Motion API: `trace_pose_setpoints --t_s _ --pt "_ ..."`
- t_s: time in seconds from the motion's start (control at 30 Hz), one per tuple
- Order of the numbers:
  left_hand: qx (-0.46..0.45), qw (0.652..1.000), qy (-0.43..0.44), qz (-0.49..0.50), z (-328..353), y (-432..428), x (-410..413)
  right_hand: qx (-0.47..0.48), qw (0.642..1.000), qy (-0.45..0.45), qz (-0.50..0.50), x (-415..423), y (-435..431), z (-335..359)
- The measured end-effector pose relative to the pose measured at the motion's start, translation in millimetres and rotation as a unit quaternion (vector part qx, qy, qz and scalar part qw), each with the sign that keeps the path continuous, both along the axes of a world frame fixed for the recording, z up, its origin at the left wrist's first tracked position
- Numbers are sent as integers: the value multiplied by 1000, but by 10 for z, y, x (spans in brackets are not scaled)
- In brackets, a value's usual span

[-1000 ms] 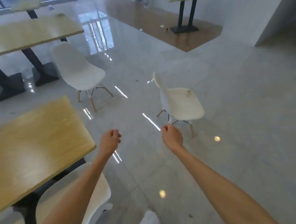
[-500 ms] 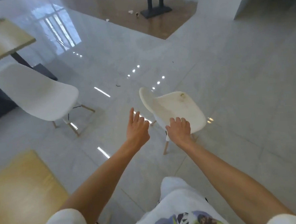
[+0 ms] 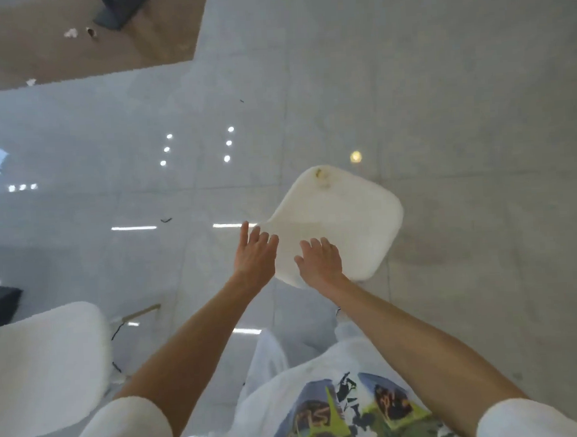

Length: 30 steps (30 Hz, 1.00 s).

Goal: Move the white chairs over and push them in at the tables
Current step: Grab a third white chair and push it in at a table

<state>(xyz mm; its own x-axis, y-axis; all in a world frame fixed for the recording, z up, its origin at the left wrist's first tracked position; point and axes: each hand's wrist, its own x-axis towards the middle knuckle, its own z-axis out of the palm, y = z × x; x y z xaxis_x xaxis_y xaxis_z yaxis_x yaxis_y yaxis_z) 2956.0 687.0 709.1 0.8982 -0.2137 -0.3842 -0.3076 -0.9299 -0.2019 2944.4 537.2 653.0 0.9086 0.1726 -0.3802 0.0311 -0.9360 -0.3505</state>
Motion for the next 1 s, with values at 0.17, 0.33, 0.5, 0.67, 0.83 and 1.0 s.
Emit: trace_pose_setpoints --t_s 0.17,0.33,0.5,0.67,0.83,1.0 --pt "-21 981 102 -166 -330 170 763 16 968 144 -204 26 391 -317" --pt "-28 916 312 -250 -713 356 899 -19 915 199 -351 -247 673 -583" --pt "-17 876 268 -400 -1156 804 699 -43 931 168 -322 -519 911 -513" --pt "-19 870 171 -461 -1383 1034 656 -136 887 129 -423 -683 1608 -579" --pt "-18 808 102 -580 -1509 1689 360 -187 831 172 -495 -870 2492 -619" --pt "1 731 99 -675 -1509 2431 372 -162 808 240 -513 -1025 3489 -626"
